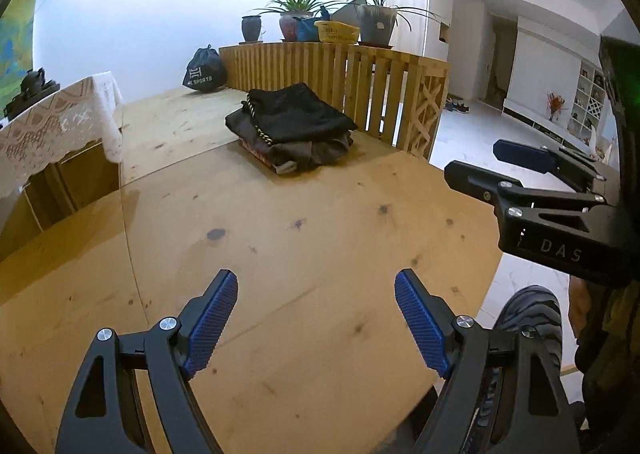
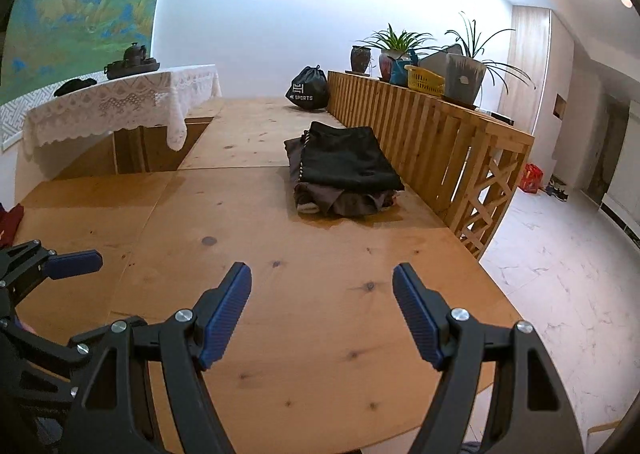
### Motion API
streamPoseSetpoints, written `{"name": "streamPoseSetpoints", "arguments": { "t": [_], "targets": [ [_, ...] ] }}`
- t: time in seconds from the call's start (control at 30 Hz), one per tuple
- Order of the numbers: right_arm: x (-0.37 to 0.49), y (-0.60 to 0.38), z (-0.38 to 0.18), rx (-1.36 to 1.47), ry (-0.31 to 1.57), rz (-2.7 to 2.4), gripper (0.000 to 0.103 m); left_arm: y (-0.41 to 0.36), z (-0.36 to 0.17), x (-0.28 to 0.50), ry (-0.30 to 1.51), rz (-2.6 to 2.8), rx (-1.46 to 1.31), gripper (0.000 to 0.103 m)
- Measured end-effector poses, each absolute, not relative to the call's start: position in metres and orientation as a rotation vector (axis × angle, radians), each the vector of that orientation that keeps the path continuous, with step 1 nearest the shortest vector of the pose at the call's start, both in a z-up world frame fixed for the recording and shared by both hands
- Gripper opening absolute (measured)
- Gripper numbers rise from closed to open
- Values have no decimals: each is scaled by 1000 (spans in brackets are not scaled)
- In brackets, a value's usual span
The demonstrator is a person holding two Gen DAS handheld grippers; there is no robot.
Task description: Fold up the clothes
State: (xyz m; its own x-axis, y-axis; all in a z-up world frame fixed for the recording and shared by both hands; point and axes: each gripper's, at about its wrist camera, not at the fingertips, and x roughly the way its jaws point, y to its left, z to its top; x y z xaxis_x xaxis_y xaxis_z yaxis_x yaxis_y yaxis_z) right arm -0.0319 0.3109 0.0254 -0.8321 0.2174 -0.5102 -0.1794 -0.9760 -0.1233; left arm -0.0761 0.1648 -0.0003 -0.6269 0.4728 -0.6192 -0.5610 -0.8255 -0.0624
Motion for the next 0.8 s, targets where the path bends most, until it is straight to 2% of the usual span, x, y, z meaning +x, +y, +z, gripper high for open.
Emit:
{"name": "streamPoseSetpoints", "arguments": {
  "t": [0.8],
  "targets": [
    [5, 272, 16, -826, -122, 2885, 73, 137, 9, -13, 212, 2466, -832, 80]
  ]
}}
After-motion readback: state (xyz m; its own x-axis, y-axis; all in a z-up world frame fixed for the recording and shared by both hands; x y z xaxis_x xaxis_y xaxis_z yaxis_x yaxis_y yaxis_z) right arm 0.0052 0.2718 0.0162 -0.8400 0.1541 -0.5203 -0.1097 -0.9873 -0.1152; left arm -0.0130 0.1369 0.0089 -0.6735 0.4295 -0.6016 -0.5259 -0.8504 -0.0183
